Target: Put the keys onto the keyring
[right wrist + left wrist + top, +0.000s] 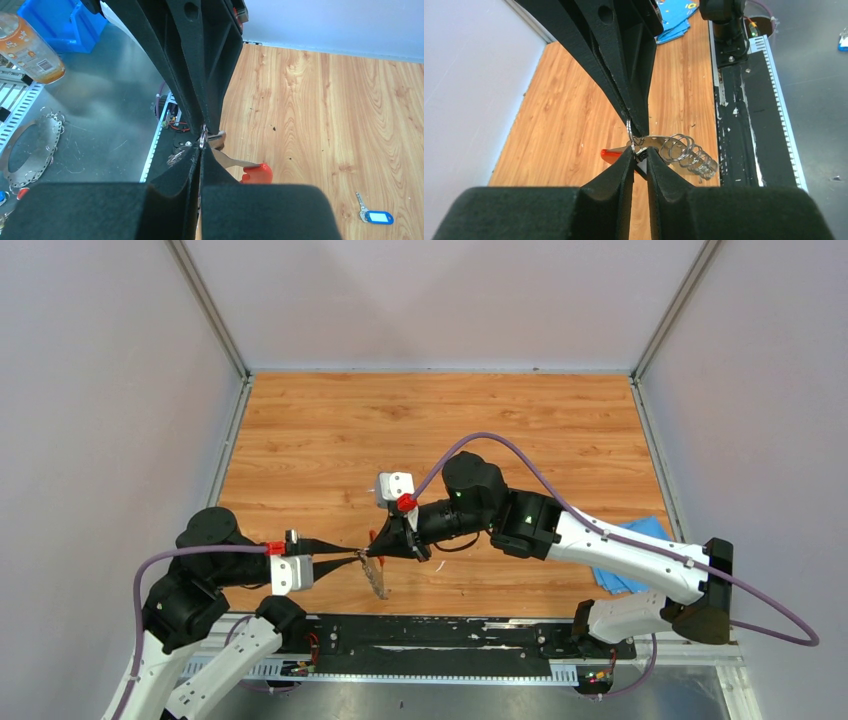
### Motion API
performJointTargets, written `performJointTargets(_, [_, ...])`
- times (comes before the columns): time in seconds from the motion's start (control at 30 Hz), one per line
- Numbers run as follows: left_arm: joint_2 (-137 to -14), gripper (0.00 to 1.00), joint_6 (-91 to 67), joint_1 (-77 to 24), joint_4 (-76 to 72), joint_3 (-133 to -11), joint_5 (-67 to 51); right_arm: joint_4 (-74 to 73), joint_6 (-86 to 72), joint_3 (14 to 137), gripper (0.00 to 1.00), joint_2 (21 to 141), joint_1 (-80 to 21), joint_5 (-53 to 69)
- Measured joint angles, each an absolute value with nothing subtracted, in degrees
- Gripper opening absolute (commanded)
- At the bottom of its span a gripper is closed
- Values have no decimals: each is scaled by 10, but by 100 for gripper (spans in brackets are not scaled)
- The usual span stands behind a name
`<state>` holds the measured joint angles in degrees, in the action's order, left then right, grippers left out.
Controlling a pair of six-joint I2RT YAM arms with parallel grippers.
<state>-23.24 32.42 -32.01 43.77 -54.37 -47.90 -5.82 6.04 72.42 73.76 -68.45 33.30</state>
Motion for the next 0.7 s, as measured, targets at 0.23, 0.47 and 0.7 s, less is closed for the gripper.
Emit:
performJointTargets(0.23, [-232,0,330,-320,438,-544,-478,-61,60,725,0,741,-684,343])
performJointTargets(0.47, [-218,0,357,-320,435,-536,-476,-55,54,725,0,741,-684,343])
performJointTargets(0.7, [-192,0,406,-320,432,-522,-478,-31,34,723,0,741,-684,340])
